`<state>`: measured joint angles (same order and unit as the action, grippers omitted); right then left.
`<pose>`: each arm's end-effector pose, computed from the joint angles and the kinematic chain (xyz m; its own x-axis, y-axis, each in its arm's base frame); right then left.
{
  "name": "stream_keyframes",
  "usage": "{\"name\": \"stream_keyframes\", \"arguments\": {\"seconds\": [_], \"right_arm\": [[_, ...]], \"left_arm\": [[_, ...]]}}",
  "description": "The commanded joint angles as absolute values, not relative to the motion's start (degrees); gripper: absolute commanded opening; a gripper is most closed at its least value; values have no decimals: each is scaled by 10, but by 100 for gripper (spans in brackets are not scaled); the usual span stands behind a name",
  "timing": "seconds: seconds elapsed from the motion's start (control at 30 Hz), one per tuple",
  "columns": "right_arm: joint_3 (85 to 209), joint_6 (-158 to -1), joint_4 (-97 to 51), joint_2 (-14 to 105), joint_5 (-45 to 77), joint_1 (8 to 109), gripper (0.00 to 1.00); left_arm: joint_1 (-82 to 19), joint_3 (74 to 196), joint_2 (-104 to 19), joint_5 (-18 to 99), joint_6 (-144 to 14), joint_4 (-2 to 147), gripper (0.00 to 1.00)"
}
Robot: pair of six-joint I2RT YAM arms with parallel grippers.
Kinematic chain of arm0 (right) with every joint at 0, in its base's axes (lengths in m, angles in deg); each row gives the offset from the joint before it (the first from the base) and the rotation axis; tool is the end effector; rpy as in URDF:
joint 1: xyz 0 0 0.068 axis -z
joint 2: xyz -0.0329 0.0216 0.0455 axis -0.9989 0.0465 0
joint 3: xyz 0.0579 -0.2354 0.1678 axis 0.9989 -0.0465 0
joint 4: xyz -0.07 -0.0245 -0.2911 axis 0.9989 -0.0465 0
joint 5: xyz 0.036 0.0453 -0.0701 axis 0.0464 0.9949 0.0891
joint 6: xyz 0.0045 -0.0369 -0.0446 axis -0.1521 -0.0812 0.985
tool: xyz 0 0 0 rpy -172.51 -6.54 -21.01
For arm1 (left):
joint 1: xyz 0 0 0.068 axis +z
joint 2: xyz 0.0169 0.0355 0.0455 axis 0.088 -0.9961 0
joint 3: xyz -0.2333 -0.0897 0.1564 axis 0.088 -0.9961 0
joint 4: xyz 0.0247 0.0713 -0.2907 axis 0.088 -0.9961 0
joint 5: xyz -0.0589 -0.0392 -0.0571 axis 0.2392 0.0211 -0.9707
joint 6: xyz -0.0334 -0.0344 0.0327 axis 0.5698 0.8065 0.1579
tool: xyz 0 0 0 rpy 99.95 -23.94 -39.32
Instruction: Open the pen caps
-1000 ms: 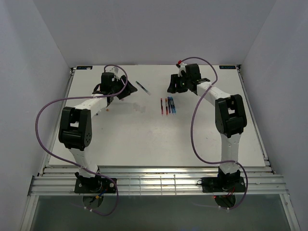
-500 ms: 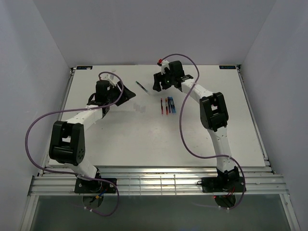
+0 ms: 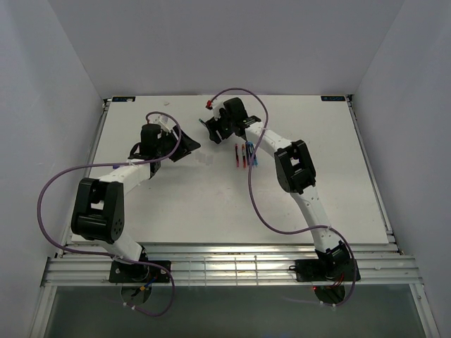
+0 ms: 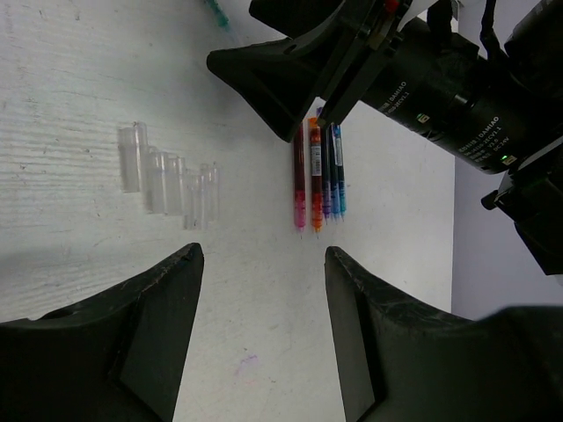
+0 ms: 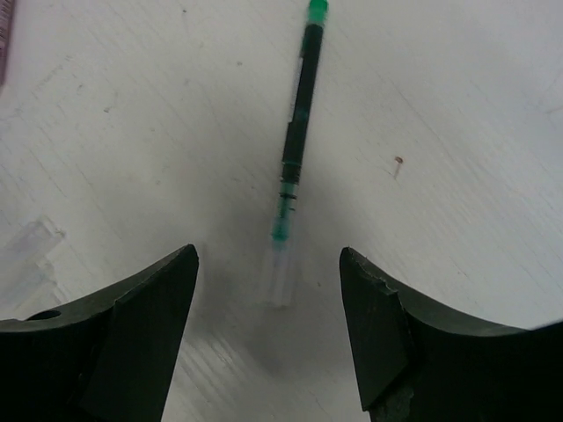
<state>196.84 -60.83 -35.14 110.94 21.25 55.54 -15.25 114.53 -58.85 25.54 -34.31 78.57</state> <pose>0.5418 0.3466 0.1579 -0.3321 -0.4373 -0.8357 -0.7514 0.6583 -0.0459 0.3734 -0.0839 0.2025 -0.7163 -0.4952 -0.4917 0.0195 0.6901 -0.7235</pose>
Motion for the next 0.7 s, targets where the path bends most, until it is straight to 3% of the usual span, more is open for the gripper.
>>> {"name": "stream_keyframes", "arguments": {"seconds": [0.0,0.5,0.63,0.67], "right_arm": [[2010,-572,-359,1124,196,547,72],[2043,-577,-387,1159,199,544,63],[2043,-584,-396,1159,216,544,47],[2043,-586,-399,1159,220,544,39]], "left_arm": [[-152,1134,-548,238,-339,811,68],[-152,1116,-554,229,-335,828,68],[-152,1115,-552,227,-336,829,68],[-152,1114,-551,227,-336,828,68]]}}
